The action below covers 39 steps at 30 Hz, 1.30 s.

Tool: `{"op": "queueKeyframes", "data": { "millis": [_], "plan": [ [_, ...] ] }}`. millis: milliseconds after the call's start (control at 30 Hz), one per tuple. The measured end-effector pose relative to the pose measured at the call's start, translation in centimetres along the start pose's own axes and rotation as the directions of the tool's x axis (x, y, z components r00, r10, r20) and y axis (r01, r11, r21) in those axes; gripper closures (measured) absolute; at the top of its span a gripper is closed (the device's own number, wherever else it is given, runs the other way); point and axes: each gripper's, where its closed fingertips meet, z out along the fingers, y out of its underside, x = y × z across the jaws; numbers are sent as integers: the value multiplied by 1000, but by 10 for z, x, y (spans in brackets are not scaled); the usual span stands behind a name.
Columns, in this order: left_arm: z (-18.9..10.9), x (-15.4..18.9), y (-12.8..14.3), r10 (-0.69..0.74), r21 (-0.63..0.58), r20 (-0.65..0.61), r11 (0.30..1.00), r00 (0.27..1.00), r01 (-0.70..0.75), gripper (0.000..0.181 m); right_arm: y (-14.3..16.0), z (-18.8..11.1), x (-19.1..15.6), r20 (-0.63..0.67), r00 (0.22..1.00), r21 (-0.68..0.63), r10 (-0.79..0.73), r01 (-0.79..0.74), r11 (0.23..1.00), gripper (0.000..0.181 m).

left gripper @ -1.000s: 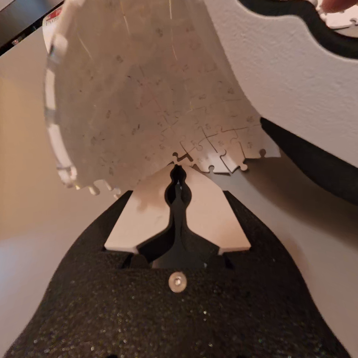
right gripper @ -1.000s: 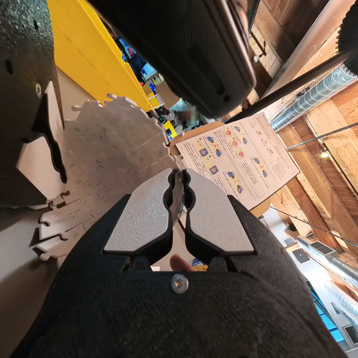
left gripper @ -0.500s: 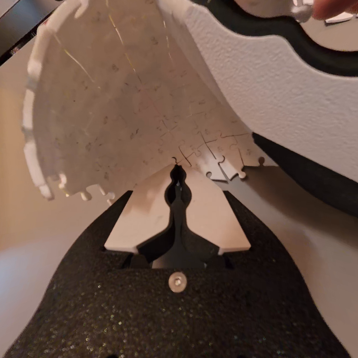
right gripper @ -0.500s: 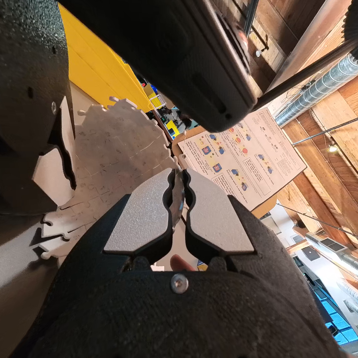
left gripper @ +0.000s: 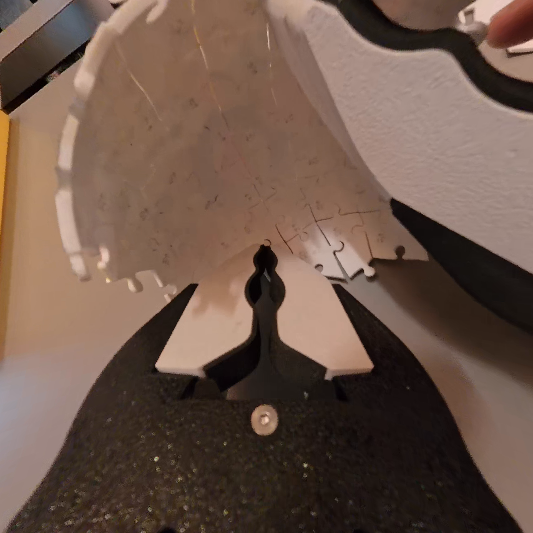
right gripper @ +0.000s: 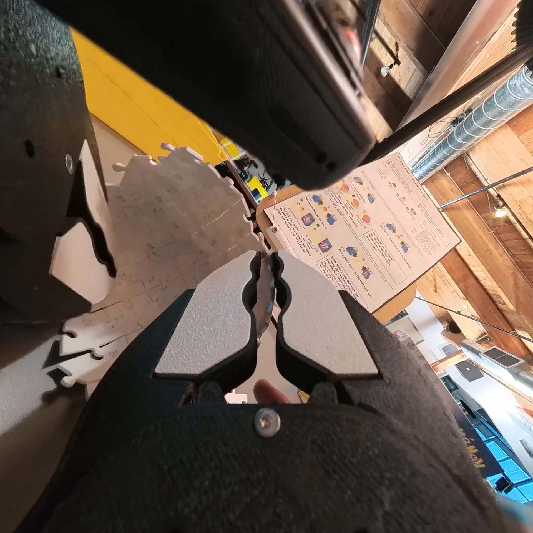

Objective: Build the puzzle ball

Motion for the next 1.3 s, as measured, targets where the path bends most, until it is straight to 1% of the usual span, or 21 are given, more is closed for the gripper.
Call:
{"op": "queueKeyframes", "data": {
  "millis": [433, 500, 567, 667, 767, 933, 1000, 1167, 1300],
  "plan": [
    [3, 1, -1, 25, -27, 29, 999, 999, -24, 181, 1, 0, -1, 7, 1000, -2, 21, -21, 1000, 173],
    [3, 1, -1, 31, -25, 19, 999, 999, -30, 181, 2, 0, -1, 6, 1000, -4, 26, -26, 1000, 173],
    [3, 0, -1, 14, -12, 9, 1000, 1000, -14, 181, 4, 0, -1, 4, 1000, -10, 30, -30, 1000, 172],
    [-2, 0, -2, -57, 31, -4, 998, 998, 57, 181, 6, 0, 1, -1, 1000, -16, 31, -31, 999, 174],
    [-9, -7, -5, -70, 80, 41, 995, 997, 67, 181, 7, 0, 1, 0, 999, -20, 32, -32, 999, 173],
    [-5, -3, -1, -49, 43, 24, 998, 999, 48, 181, 6, 0, 0, 2, 999, -17, 32, -32, 999, 173],
    [-2, 1, 0, -20, 28, 4, 999, 1000, 20, 181, 7, 0, 0, 3, 999, -20, 37, -37, 999, 172],
    [0, 4, -1, 38, 8, 2, 999, 999, -38, 181, 7, 0, 0, 3, 999, -20, 39, -39, 999, 172],
    [1, 5, 0, 37, -25, -18, 999, 999, -37, 181, 7, 0, -1, 8, 999, -19, 46, -46, 999, 172]
  ]
}}
